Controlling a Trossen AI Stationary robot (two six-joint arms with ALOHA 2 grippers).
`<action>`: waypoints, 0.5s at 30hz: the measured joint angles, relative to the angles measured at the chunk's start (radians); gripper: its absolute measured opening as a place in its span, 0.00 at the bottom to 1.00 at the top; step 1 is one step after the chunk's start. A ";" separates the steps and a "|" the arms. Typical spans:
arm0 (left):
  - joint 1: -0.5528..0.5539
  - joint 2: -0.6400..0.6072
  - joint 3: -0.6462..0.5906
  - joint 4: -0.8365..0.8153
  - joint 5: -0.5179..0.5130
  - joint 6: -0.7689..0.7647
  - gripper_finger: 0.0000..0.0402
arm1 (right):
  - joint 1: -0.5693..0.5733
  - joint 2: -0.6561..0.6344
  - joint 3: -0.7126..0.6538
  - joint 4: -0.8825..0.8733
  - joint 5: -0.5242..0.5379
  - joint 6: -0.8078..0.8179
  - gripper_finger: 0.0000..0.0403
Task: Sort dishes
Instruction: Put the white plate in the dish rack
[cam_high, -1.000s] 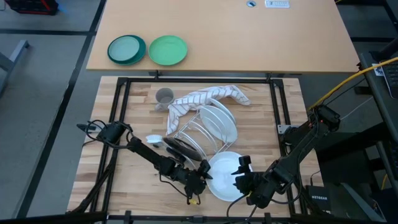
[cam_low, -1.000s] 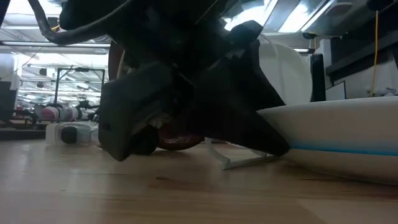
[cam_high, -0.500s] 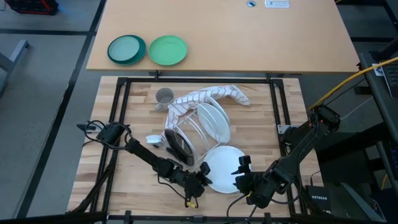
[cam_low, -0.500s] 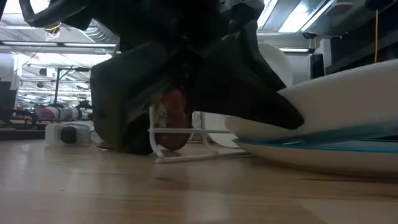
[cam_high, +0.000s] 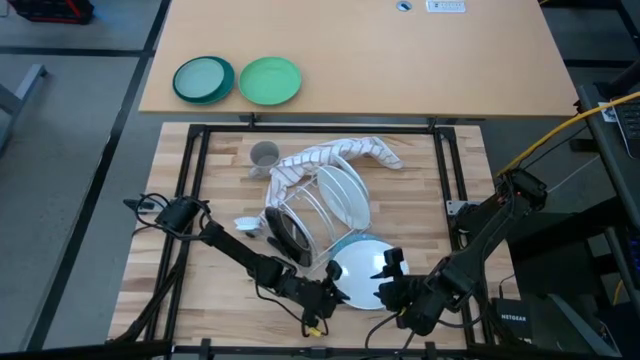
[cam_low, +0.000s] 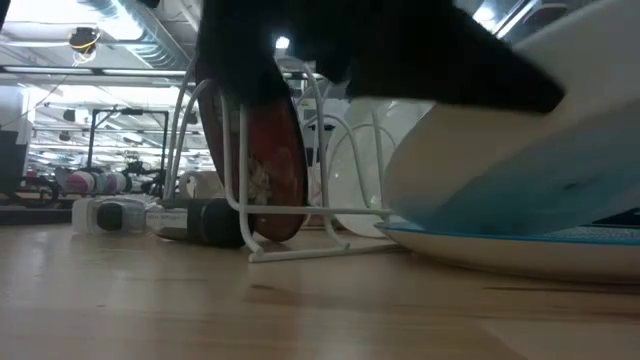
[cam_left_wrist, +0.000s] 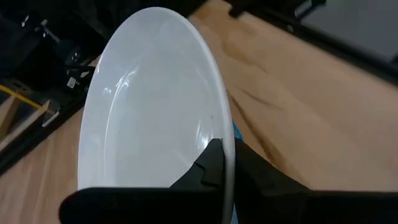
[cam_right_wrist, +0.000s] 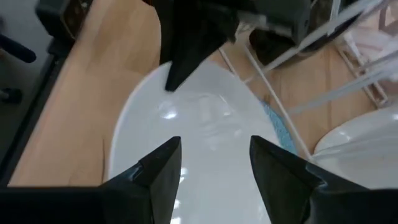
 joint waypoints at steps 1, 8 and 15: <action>0.000 0.000 0.008 0.000 0.000 -0.020 0.00 | 0.000 -0.001 0.021 -0.017 0.003 -0.022 0.48; 0.000 0.000 0.078 -0.003 0.004 -0.146 0.00 | 0.001 -0.001 0.231 -0.241 0.087 -0.160 0.48; 0.000 0.000 0.160 0.001 -0.003 -0.280 0.00 | 0.001 -0.003 0.464 -0.482 0.195 -0.228 0.48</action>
